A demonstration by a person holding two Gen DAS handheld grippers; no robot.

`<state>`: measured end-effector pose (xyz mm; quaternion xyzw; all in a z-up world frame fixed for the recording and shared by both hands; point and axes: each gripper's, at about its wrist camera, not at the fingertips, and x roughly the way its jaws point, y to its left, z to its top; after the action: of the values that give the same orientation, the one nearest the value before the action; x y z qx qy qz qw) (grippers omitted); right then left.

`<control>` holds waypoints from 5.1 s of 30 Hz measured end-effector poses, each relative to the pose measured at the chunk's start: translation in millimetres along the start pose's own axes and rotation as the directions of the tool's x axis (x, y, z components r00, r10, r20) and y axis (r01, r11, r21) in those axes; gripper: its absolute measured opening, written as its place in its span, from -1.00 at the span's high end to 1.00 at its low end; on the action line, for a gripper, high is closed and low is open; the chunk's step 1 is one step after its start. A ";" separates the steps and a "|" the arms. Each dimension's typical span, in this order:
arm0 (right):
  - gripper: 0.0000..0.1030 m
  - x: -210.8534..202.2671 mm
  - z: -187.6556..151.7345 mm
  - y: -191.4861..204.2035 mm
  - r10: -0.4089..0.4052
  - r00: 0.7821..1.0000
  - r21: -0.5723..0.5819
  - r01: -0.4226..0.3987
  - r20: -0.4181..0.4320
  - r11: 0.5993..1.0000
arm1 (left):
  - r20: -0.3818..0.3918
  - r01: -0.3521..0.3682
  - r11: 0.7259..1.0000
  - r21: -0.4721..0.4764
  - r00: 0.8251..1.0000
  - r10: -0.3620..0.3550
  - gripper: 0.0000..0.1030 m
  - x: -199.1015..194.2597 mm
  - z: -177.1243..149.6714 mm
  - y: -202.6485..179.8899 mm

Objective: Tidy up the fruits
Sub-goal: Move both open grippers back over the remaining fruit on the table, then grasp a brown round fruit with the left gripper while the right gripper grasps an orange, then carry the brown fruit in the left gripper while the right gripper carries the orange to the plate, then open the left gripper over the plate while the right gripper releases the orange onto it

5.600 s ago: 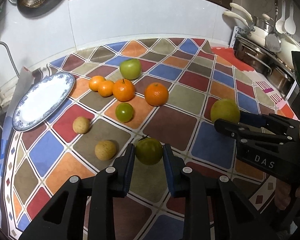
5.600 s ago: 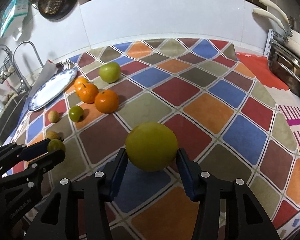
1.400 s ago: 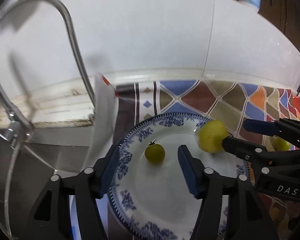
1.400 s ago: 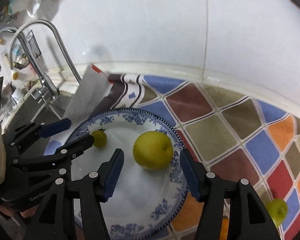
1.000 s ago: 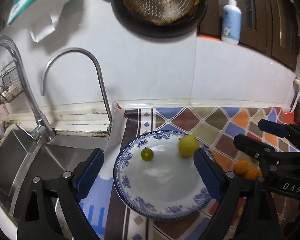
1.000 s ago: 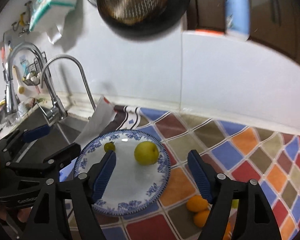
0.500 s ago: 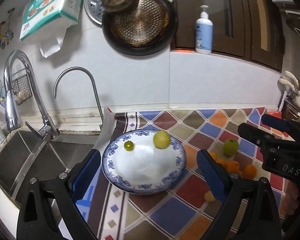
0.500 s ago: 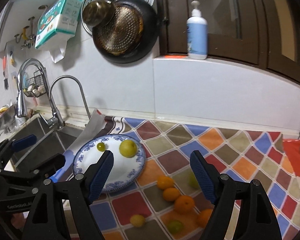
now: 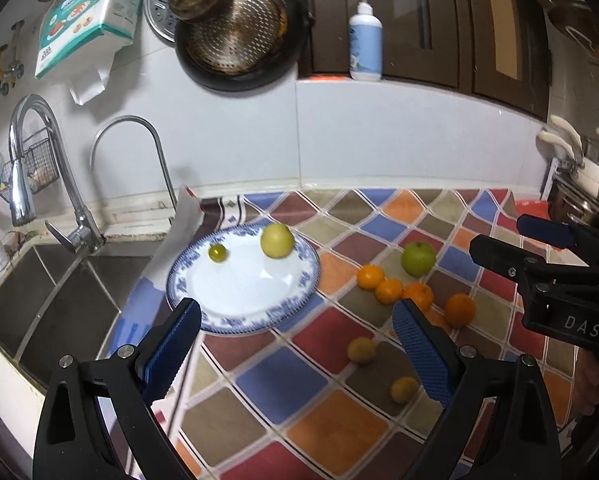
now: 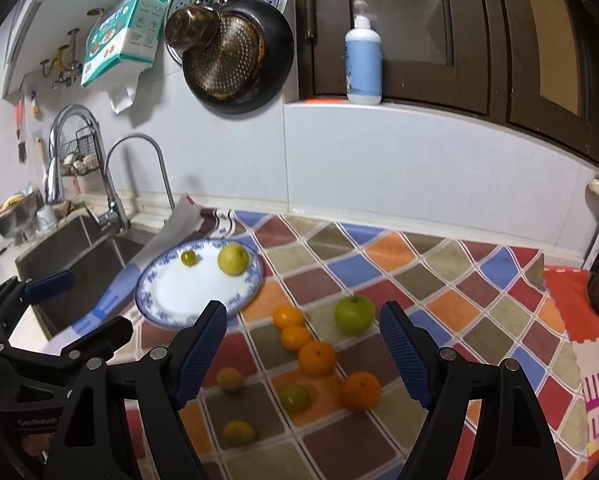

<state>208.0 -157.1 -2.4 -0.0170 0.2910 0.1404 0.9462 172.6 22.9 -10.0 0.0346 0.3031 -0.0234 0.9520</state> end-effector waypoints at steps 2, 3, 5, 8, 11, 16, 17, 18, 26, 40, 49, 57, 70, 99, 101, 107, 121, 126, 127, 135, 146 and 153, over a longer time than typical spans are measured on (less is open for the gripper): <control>-0.53 1.0 -7.0 -6.3 0.004 1.000 -0.006 -0.004 -0.019 1.000 | -0.010 0.005 1.000 0.005 1.000 -0.005 -0.90 1.2 -5.4 -8.0; -0.53 1.6 -9.5 -8.6 0.006 1.000 -0.007 -0.006 -0.025 1.000 | -0.015 0.007 1.000 0.008 1.000 -0.007 -0.90 2.1 -8.3 -11.9; -0.53 3.9 -15.7 -14.2 0.012 0.999 -0.007 -0.012 -0.044 1.000 | -0.027 0.011 1.000 0.013 1.000 -0.010 -0.90 5.4 -14.2 -20.1; -0.53 9.5 -25.3 -23.0 0.015 0.997 -0.005 -0.015 -0.075 1.000 | -0.049 0.016 1.000 0.013 0.999 -0.015 -0.89 10.8 -21.5 -29.0; -0.53 17.3 -34.7 -31.3 0.026 0.994 -0.001 -0.026 -0.109 1.000 | -0.090 0.031 0.999 0.016 0.996 -0.030 -0.89 19.4 -30.4 -39.3; -0.47 35.7 -53.0 -42.7 0.054 0.982 0.000 -0.055 -0.180 0.999 | -0.151 0.061 0.998 0.034 0.987 -0.055 -0.72 36.0 -47.0 -54.0; -0.44 38.1 -55.4 -42.9 0.059 0.980 -0.003 -0.061 -0.191 0.998 | -0.158 0.065 0.997 0.042 0.986 -0.058 -0.68 37.9 -49.9 -56.3; -0.43 42.2 -59.8 -43.9 0.067 0.976 -0.012 -0.071 -0.207 0.997 | -0.167 0.070 0.996 0.049 0.984 -0.061 -0.65 40.5 -52.8 -59.2; -0.33 67.1 -71.7 -55.0 0.089 0.959 -0.022 -0.098 -0.268 0.995 | -0.238 0.096 0.994 0.057 0.968 -0.080 -0.27 60.6 -65.3 -75.6; -0.07 105.6 -79.3 -63.5 0.143 0.934 -0.028 -0.161 -0.327 0.987 | -0.318 0.104 0.994 0.028 0.944 -0.090 0.35 79.4 -75.2 -86.0; 0.17 107.2 -78.2 -62.5 0.137 0.940 -0.044 -0.158 -0.311 0.986 | -0.296 0.100 0.995 0.019 0.951 -0.089 0.46 74.6 -72.4 -84.2; 0.17 87.6 -75.0 -58.4 0.140 0.946 -0.025 -0.154 -0.292 0.988 | -0.257 0.115 0.993 0.005 0.960 -0.110 0.46 61.5 -63.0 -78.3; 0.17 46.4 -62.7 -41.7 0.131 0.964 -0.001 -0.135 -0.230 0.991 | -0.160 0.135 0.991 0.024 0.979 -0.130 0.46 27.6 -43.8 -61.6; 0.17 26.5 -3.3 52.6 0.151 0.986 0.008 -0.151 -0.076 0.988 | 0.013 0.099 0.994 0.041 0.995 -0.100 0.46 -2.2 -3.6 40.8; 0.17 30.6 0.3 60.0 0.150 0.986 0.009 -0.150 -0.074 0.989 | 0.016 0.098 0.994 0.044 0.995 -0.098 0.46 0.5 -1.5 50.3; 0.17 47.9 12.0 81.1 0.154 0.986 0.024 -0.152 -0.071 0.988 | 0.033 0.090 0.994 0.059 0.995 -0.092 0.46 9.5 6.1 77.3; 0.17 108.3 39.0 116.5 0.143 0.982 0.028 -0.141 -0.123 0.990 | 0.026 0.074 0.994 0.084 0.997 -0.076 0.46 66.1 26.1 127.3; 0.17 137.5 40.8 123.1 0.130 0.977 0.029 -0.127 -0.166 0.991 | 0.000 0.079 0.993 0.084 0.997 -0.079 0.46 92.9 30.3 137.5; 0.17 141.3 41.2 123.3 0.129 0.977 0.028 -0.126 -0.170 0.992 | -0.007 0.080 0.993 0.084 0.997 -0.080 0.46 99.5 30.9 139.4; 0.17 188.8 42.1 123.9 0.118 0.962 0.042 -0.111 -0.247 0.993 | -0.083 0.083 0.992 0.091 0.994 -0.075 0.46 150.2 29.8 147.6; 0.17 237.7 29.3 121.1 0.111 0.934 0.067 -0.094 -0.339 0.993 | -0.203 0.122 0.985 0.120 0.975 -0.096 0.46 207.7 20.3 144.9; 0.17 249.4 26.4 116.6 0.110 0.925 0.086 -0.084 -0.364 0.993 | -0.223 0.132 0.984 0.123 0.969 -0.102 0.46 220.8 20.2 142.6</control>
<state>387.6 21.6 -113.2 0.0042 0.4682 0.1714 0.8668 373.6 158.2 -114.0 0.0840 0.4040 -0.0964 0.9058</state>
